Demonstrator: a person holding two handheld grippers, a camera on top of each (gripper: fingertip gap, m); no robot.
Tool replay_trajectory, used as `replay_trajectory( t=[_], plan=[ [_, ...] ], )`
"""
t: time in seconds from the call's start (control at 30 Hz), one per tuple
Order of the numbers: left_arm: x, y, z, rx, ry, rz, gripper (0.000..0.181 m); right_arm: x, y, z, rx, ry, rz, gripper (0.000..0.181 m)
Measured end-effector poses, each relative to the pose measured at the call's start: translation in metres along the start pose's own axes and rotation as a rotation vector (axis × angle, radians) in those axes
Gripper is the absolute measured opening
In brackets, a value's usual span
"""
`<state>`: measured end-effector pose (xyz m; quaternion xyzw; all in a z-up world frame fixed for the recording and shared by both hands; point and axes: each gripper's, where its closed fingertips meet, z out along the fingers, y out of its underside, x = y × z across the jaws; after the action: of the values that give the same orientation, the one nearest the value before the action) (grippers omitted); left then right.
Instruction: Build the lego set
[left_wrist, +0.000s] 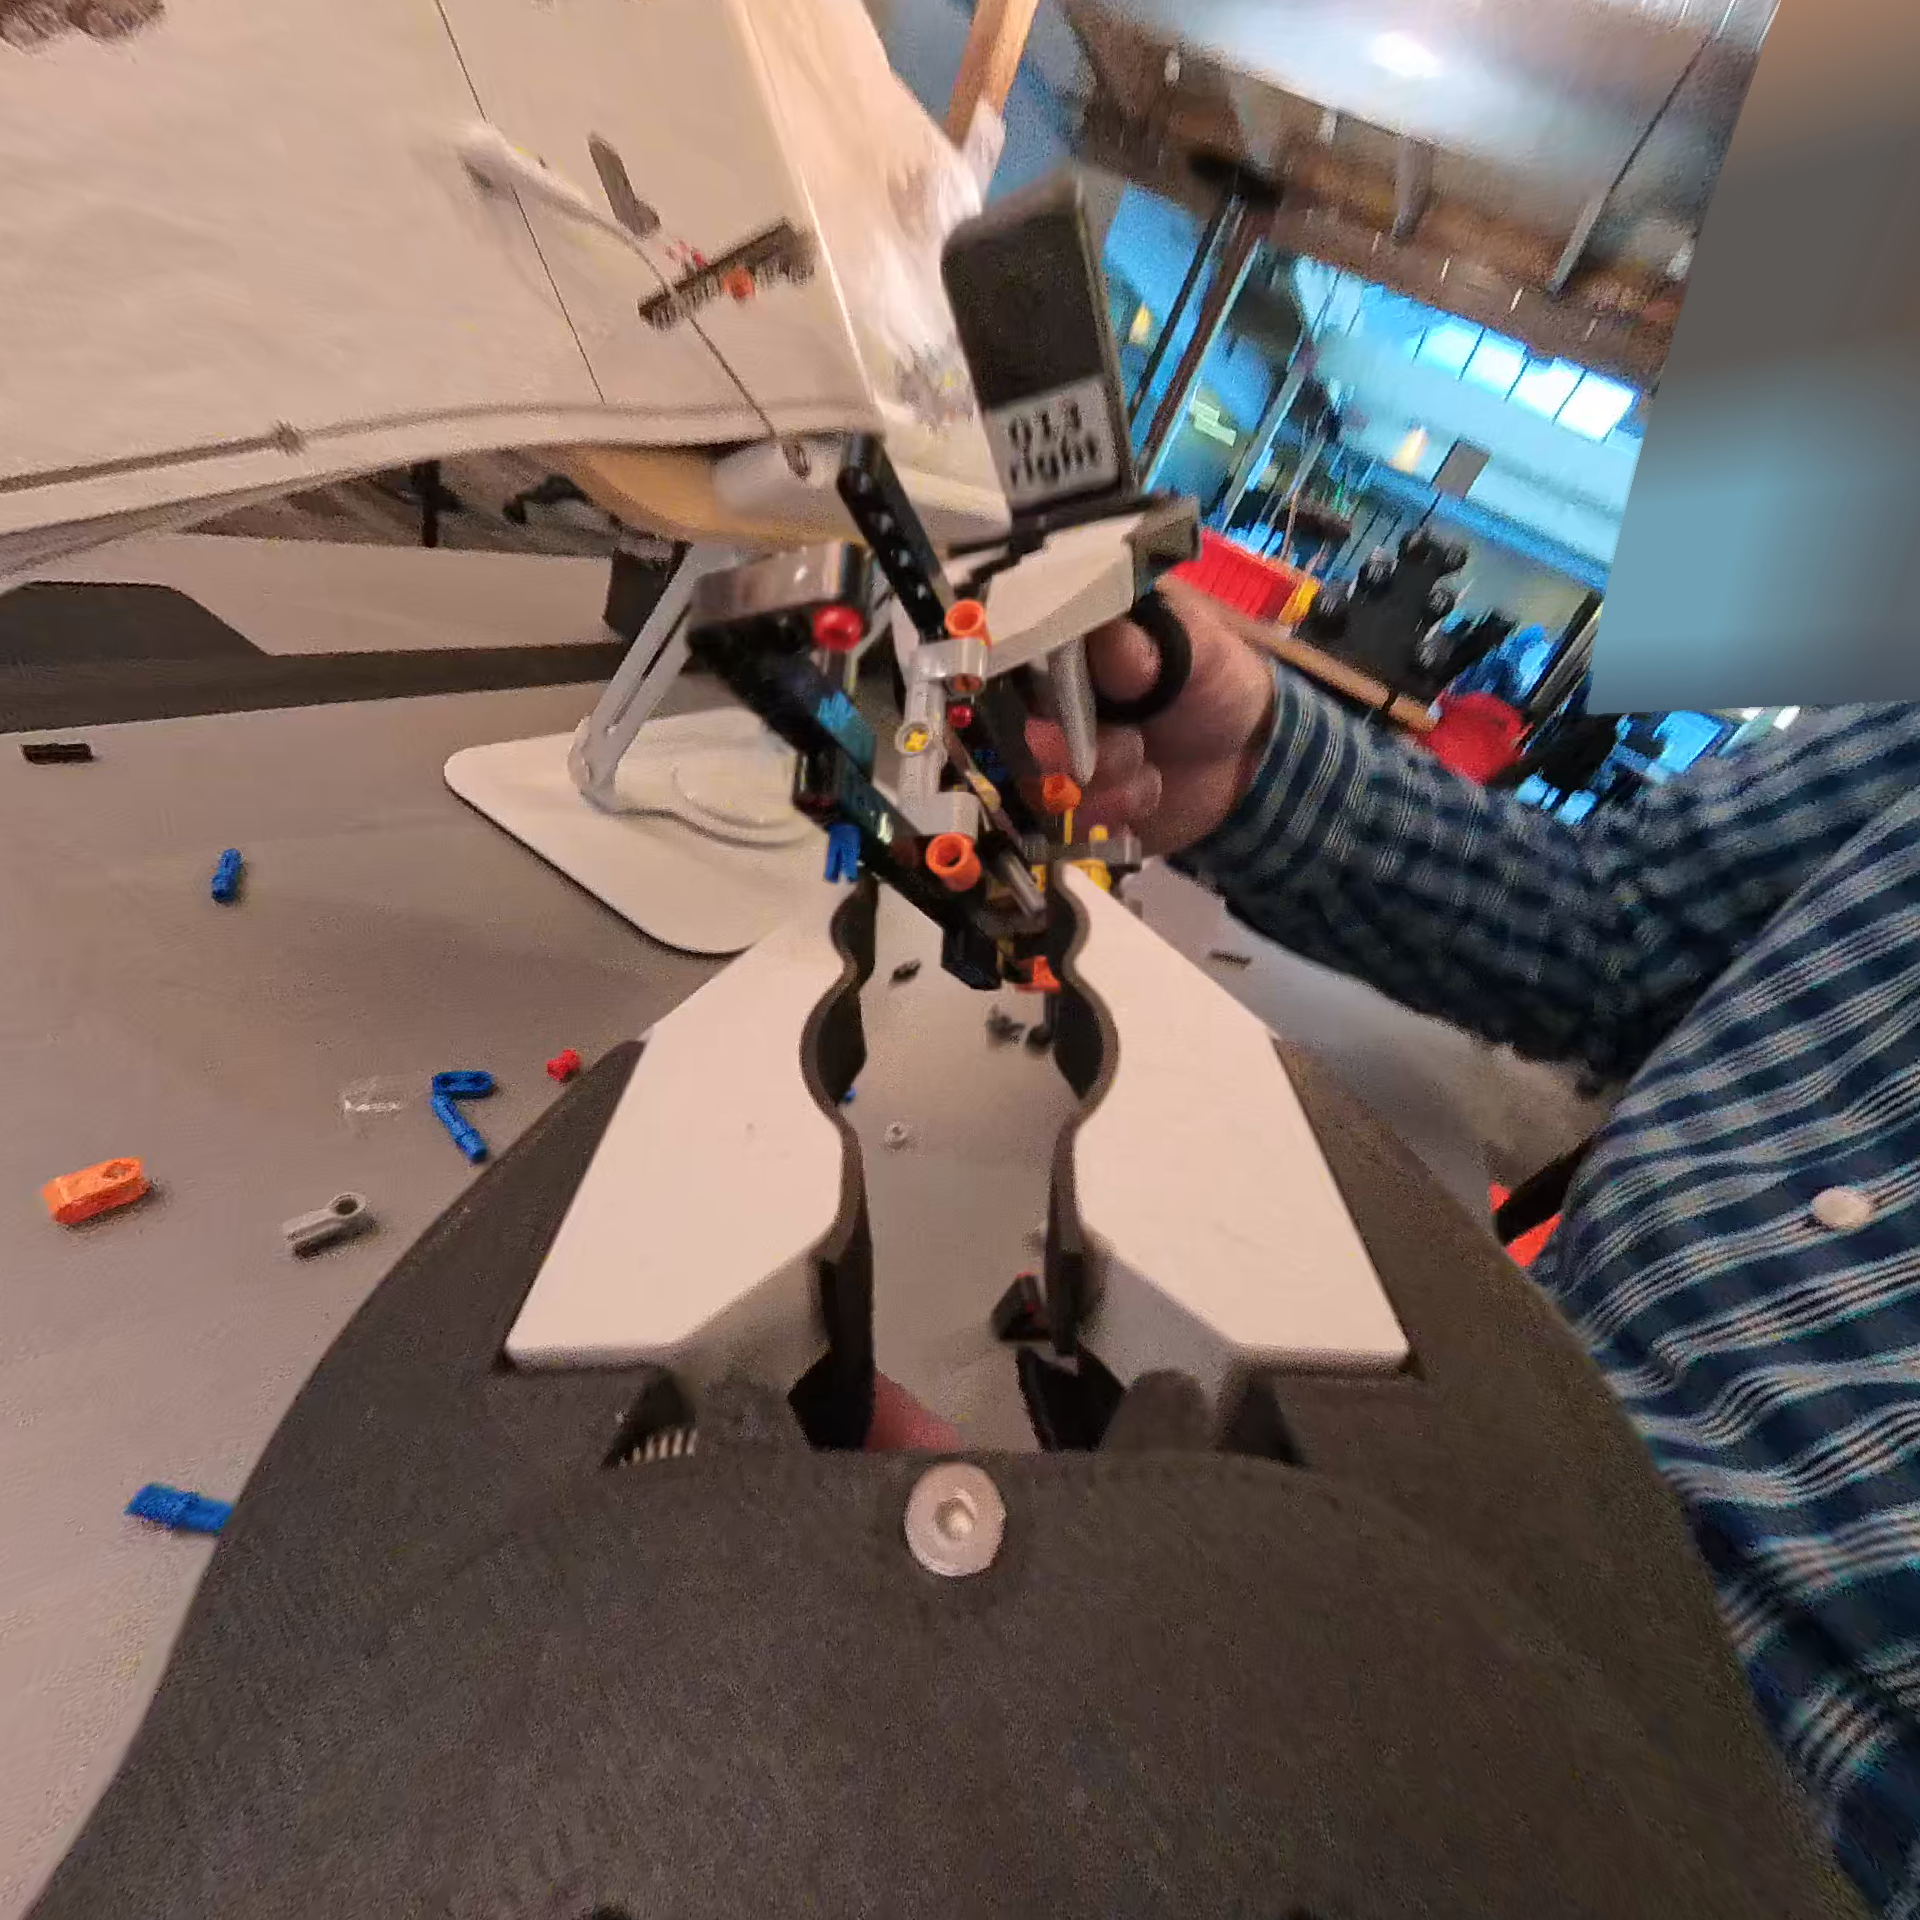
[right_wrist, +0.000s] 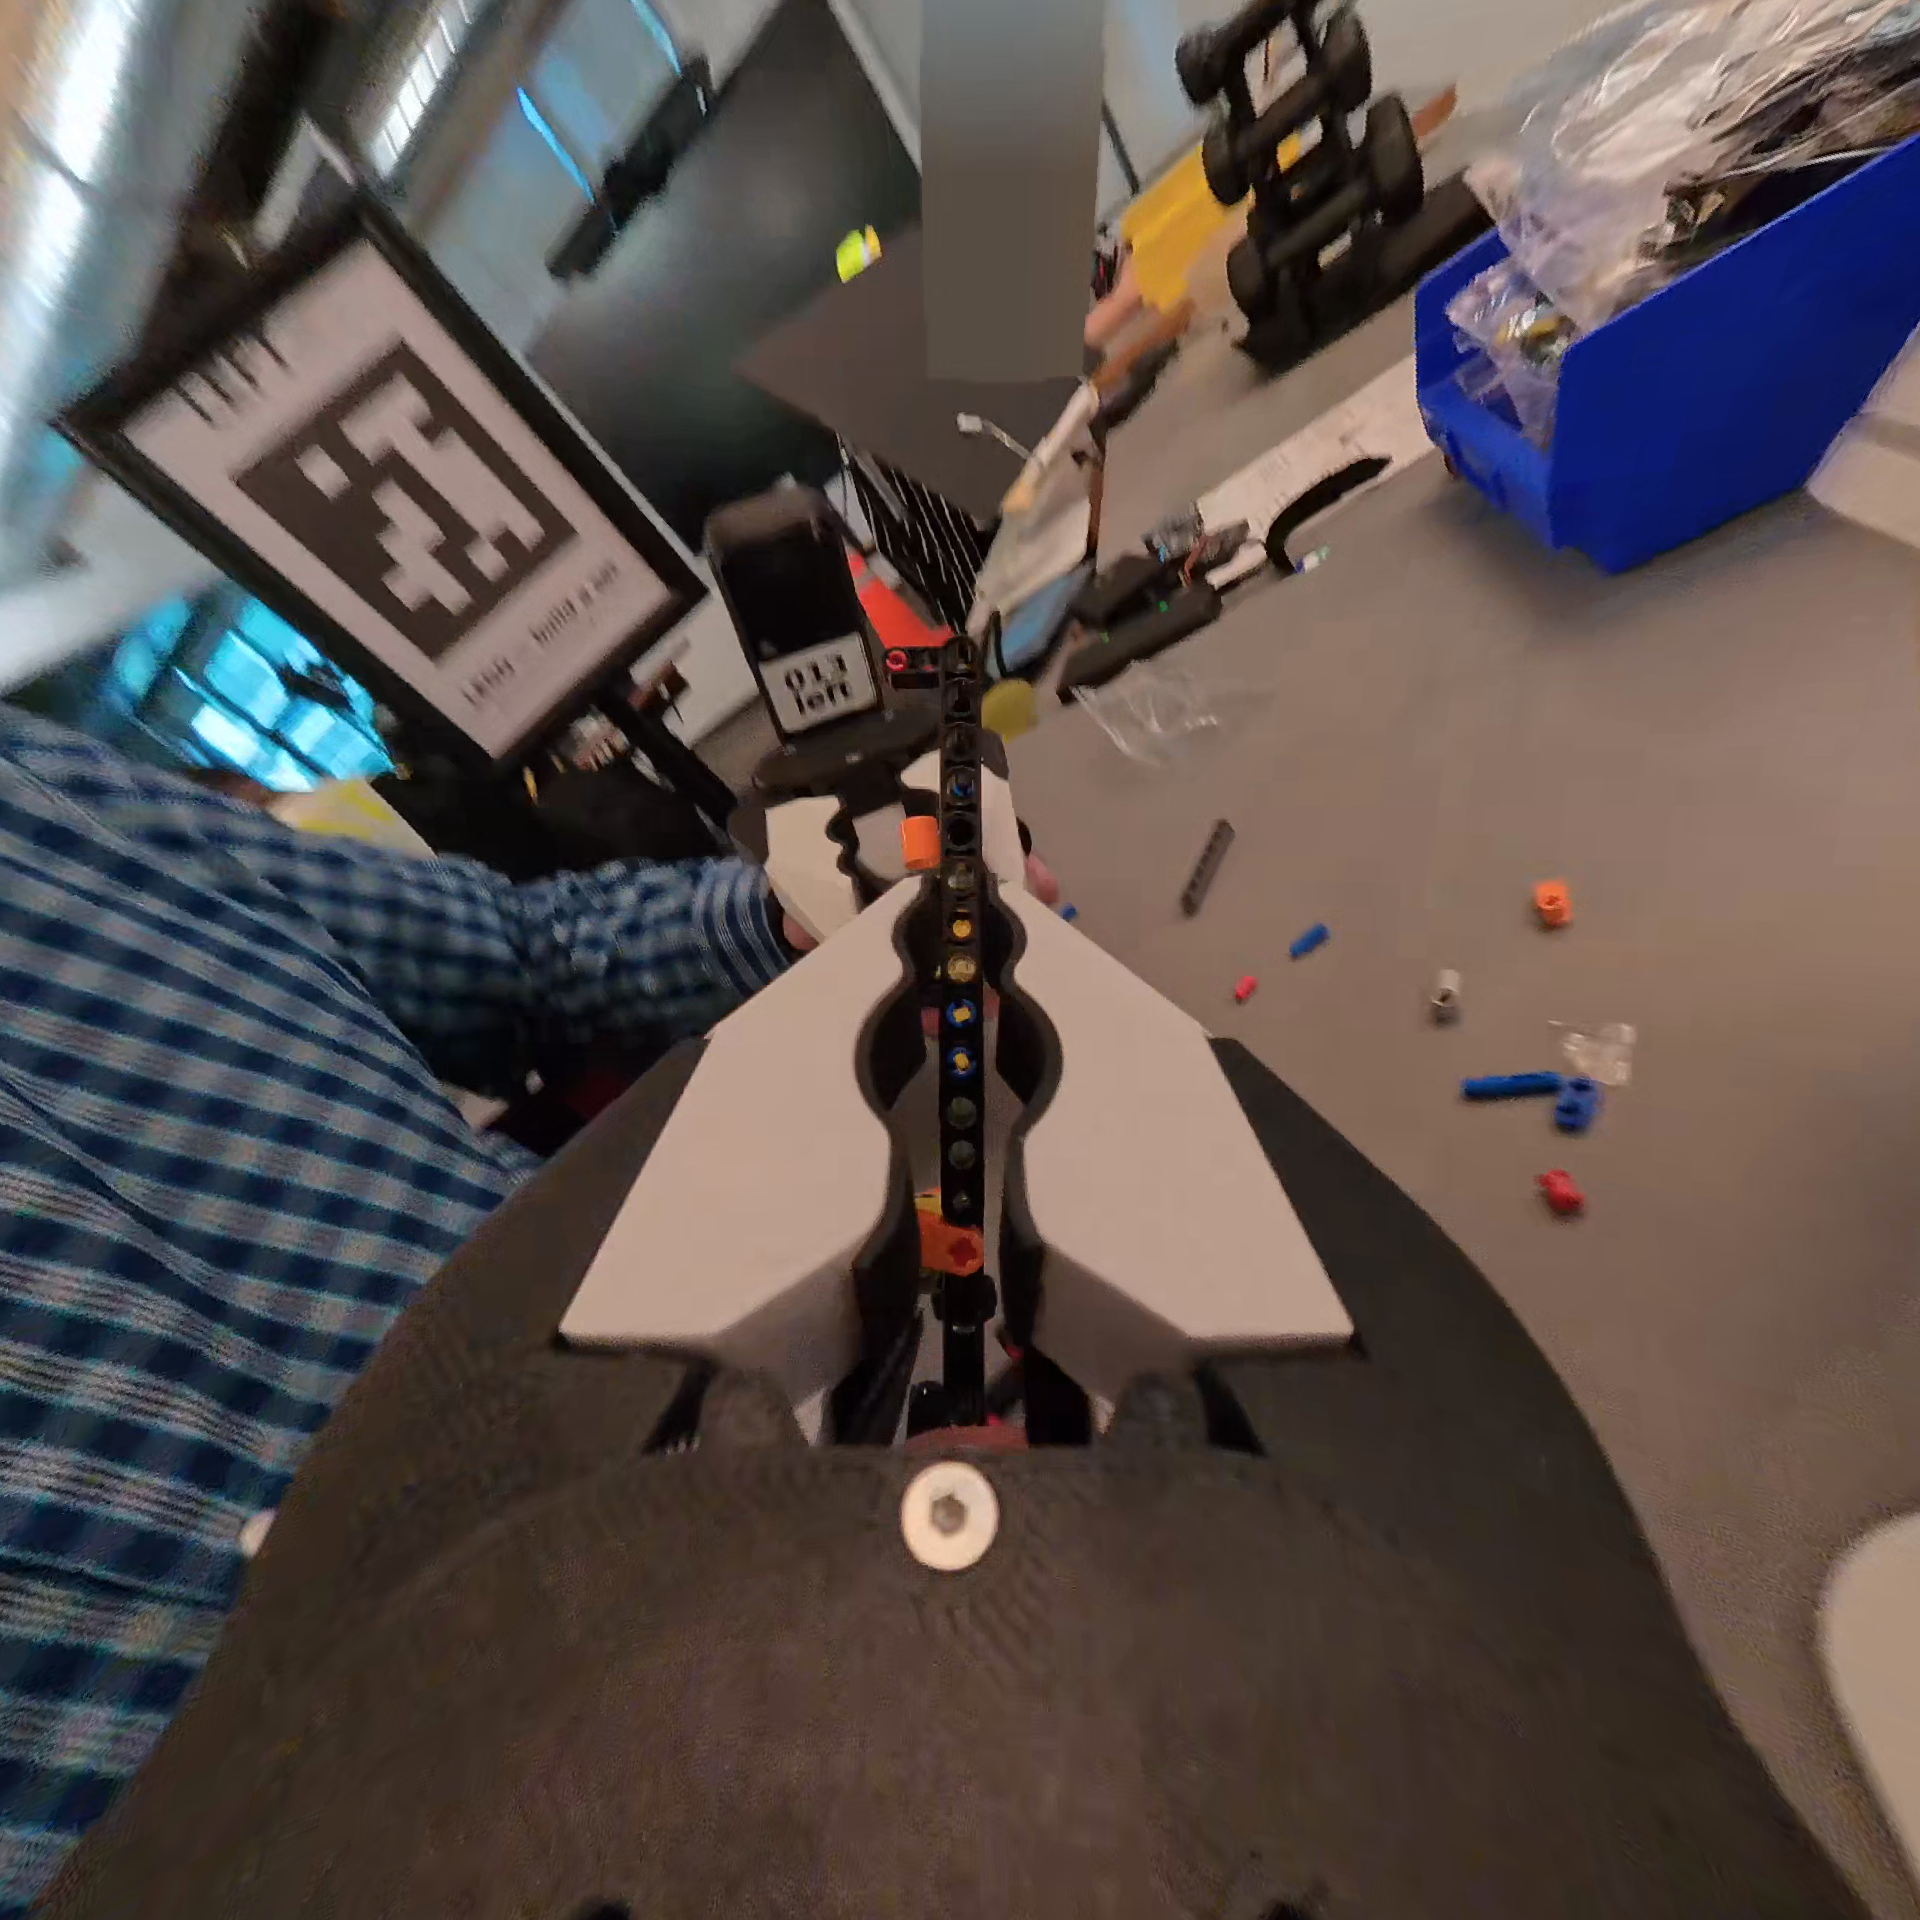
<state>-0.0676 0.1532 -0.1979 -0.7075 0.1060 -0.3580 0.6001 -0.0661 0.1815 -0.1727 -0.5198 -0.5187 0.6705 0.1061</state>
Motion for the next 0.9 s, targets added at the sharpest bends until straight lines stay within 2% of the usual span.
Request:
replay_trajectory(
  t=[0.17, 0.33, 0.47, 0.67, 0.9],
  plan=[
    [0.007, -0.017, -0.019, 0.111, -0.020, -0.091, 0.016, -0.012, -0.001, 0.011, 0.188, -0.070, 0.183, 0.004],
    [0.014, -0.020, -0.040, 0.177, -0.043, -0.191, 0.015, -0.020, 0.008, 0.028, 0.301, -0.116, 0.286, 0.004],
    [0.017, -0.019, -0.056, 0.245, -0.039, -0.269, 0.021, -0.029, 0.019, 0.041, 0.311, -0.123, 0.272, 0.005],
    [0.021, -0.006, -0.066, 0.222, -0.048, -0.274, 0.014, -0.032, 0.035, 0.050, 0.280, -0.124, 0.245, 0.005],
    [0.037, -0.006, -0.074, 0.213, 0.014, -0.165, 0.014, -0.046, 0.044, 0.055, 0.235, -0.123, 0.091, 0.006]
  ],
)
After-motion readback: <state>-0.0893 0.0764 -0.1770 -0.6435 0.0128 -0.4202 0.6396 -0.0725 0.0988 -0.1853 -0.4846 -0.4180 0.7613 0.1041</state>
